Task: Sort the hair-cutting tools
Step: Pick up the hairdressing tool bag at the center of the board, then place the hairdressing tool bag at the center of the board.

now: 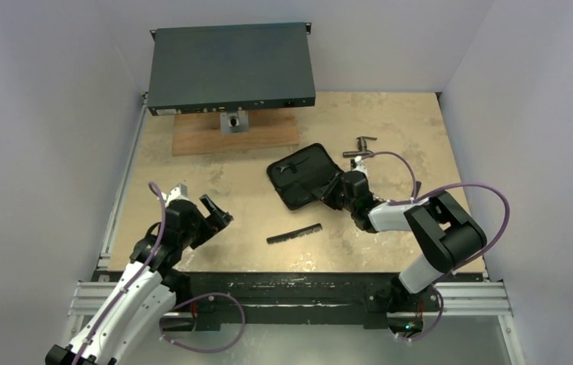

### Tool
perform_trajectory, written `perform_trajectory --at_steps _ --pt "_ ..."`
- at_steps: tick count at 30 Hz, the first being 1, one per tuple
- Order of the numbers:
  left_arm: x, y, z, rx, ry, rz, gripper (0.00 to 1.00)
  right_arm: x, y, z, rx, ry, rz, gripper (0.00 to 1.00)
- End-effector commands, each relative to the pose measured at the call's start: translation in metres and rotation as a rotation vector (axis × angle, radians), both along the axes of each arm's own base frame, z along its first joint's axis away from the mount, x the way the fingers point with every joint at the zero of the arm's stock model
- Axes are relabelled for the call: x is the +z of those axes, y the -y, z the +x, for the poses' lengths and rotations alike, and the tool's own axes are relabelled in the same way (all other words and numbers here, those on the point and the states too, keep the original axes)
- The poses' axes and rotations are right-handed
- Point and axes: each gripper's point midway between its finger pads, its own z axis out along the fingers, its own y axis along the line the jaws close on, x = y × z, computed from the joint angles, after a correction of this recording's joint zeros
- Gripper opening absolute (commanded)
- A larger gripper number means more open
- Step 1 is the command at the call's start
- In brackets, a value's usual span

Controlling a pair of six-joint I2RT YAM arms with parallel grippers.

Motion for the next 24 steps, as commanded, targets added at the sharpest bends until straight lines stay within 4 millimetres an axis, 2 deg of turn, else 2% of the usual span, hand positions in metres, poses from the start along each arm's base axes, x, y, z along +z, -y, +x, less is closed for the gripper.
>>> perform_trajectory --at_steps 1,4,8,13,17,24 --pt "0.004 0.004 0.006 0.002 0.019 -0.028 0.88 0.015 -0.006 -0.005 0.025 0.024 0.046 0.18" --pt "0.004 0.005 0.006 -0.001 0.018 -0.031 0.88 0.019 -0.007 -0.011 0.038 0.028 0.046 0.13" --pt "0.005 0.006 0.006 -0.002 0.021 -0.035 0.88 0.024 -0.01 -0.022 0.074 0.046 0.019 0.0" --pt "0.004 0.005 0.005 0.004 0.023 -0.041 0.87 0.029 -0.012 -0.031 0.076 0.039 0.039 0.0" --pt "0.003 0.007 0.005 0.005 0.018 -0.05 0.87 0.039 -0.027 -0.039 0.069 0.023 0.111 0.0" --pt "0.007 0.007 0.006 0.005 0.024 -0.052 0.86 0.057 -0.065 -0.056 0.065 0.01 0.242 0.0"
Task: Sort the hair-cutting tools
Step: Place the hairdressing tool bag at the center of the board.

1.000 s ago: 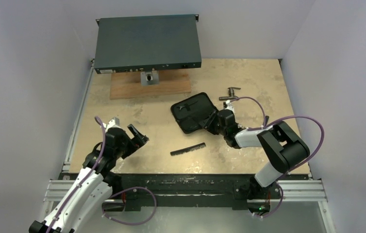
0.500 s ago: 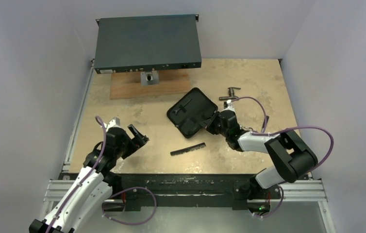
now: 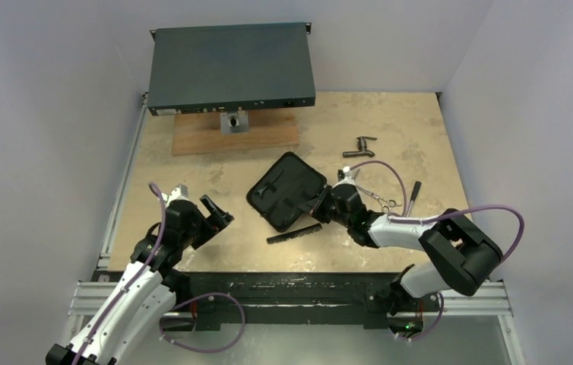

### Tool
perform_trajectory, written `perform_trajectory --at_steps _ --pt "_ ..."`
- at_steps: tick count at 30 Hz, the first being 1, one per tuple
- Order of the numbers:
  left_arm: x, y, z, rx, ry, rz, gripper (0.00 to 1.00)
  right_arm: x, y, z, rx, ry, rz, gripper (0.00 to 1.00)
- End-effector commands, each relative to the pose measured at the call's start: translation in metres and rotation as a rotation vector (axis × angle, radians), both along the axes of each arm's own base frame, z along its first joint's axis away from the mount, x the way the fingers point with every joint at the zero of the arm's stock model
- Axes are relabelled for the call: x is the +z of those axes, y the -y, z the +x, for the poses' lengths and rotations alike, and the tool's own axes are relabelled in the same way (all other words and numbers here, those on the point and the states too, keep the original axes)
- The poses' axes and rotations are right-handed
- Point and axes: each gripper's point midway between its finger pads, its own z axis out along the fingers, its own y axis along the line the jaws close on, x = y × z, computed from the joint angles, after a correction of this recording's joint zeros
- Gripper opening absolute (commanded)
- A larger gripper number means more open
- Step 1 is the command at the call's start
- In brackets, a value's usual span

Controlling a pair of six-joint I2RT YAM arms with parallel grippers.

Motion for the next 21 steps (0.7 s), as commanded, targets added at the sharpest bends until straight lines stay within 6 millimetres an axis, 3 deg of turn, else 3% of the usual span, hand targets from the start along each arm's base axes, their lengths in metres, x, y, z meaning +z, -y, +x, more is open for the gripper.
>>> perform_trajectory --at_steps 1,10,13,17,21 --pt "0.009 0.003 0.006 0.003 0.034 -0.027 0.86 0.023 -0.023 -0.004 -0.047 0.005 0.137 0.0" --pt "0.008 0.005 0.007 0.009 0.03 -0.037 0.86 0.006 -0.047 -0.02 -0.021 -0.076 0.194 0.01" --pt "0.007 0.004 0.007 0.009 0.027 -0.034 0.86 -0.005 -0.046 -0.024 -0.001 -0.091 0.157 0.13" --pt "0.006 0.003 0.007 0.014 0.027 -0.03 0.86 -0.008 -0.039 -0.03 0.017 -0.08 0.115 0.46" --pt "0.005 0.003 0.007 0.014 0.027 -0.025 0.86 -0.005 -0.024 -0.032 0.01 -0.057 0.017 0.66"
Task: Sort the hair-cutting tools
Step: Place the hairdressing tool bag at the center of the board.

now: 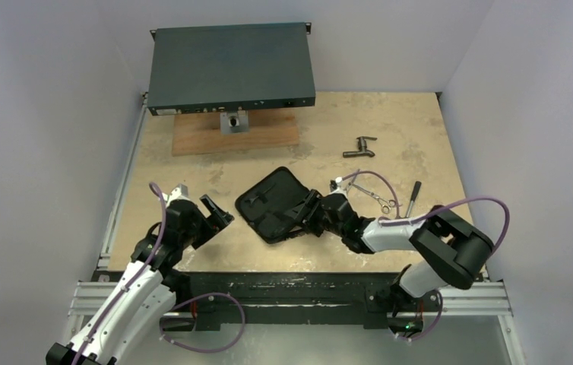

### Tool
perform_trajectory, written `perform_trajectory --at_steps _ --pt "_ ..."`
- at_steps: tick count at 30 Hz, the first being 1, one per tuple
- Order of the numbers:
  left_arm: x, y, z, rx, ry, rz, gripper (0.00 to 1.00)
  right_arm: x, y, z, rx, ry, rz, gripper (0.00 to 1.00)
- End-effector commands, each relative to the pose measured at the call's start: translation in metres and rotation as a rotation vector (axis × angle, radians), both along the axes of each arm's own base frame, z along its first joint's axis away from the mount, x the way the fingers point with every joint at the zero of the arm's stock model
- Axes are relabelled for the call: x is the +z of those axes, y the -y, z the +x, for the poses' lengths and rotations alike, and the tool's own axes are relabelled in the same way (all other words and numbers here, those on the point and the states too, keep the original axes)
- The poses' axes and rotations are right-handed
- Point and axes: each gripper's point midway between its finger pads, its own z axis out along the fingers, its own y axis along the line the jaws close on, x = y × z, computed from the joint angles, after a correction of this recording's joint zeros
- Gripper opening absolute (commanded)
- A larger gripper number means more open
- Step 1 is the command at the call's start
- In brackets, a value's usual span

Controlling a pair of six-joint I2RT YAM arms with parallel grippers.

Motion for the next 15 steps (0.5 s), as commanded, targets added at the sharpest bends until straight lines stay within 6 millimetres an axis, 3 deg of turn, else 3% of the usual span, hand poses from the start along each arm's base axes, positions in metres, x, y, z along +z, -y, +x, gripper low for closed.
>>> perform_trajectory --at_steps 1,7,11,15 --pt "0.005 0.002 0.006 0.011 0.028 -0.02 0.86 0.02 0.014 0.002 -0.001 0.086 -0.084 0.69" --pt "0.003 0.002 0.006 0.003 0.024 -0.014 0.86 0.05 0.036 -0.005 0.04 0.17 -0.202 0.74" --pt "0.0 0.01 0.009 -0.031 0.029 -0.034 0.86 0.085 0.05 0.008 0.06 0.319 -0.33 0.71" --pt "0.003 0.032 0.014 -0.122 0.05 -0.079 0.81 0.101 0.061 0.03 0.03 0.42 -0.425 0.65"
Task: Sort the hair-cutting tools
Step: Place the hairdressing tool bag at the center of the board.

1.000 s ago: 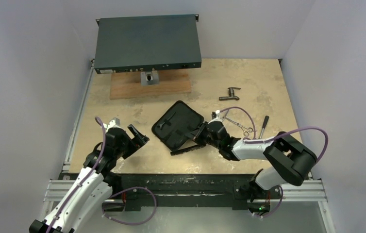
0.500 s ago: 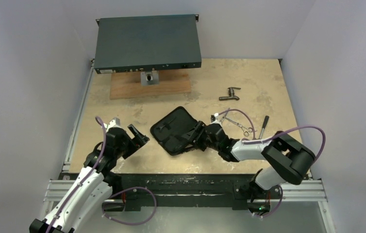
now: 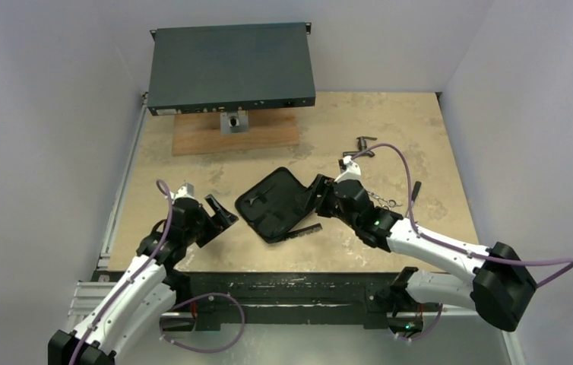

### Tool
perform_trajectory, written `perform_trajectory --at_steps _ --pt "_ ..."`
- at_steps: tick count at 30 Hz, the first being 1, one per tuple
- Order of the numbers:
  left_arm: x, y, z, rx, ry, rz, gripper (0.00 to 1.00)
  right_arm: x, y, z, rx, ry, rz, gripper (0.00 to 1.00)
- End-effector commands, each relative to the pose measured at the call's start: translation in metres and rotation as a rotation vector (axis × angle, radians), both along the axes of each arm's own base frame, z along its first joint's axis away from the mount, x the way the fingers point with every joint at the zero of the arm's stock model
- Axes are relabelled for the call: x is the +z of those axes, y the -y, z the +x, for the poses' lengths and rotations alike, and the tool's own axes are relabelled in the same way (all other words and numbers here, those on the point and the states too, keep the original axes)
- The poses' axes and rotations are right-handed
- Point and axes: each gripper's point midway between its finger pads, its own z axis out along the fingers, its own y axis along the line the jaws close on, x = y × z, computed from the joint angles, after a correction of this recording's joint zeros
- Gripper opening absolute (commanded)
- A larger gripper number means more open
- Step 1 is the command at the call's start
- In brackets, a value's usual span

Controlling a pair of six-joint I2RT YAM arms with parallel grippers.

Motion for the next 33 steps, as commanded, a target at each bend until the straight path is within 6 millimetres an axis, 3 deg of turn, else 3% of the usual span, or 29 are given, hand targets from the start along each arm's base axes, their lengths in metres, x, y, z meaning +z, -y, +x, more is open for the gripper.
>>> perform_trajectory --at_steps 1,7,14,20,33 --pt "0.011 0.029 0.011 -0.114 0.058 -0.055 0.81 0.014 0.022 0.03 -0.042 0.14 -0.177 0.63" --pt "0.014 0.06 0.015 -0.2 0.053 -0.039 0.77 0.0 0.032 0.071 -0.088 0.156 -0.151 0.55" --pt "-0.01 0.067 0.021 -0.196 -0.014 -0.02 0.76 -0.029 0.029 0.097 -0.099 0.133 -0.245 0.59" --pt "-0.02 0.076 0.028 -0.208 -0.042 -0.011 0.76 -0.048 0.028 0.097 -0.079 0.099 -0.254 0.59" --pt "-0.033 0.091 0.04 -0.227 -0.075 -0.004 0.74 -0.079 0.025 0.074 -0.025 0.019 -0.214 0.52"
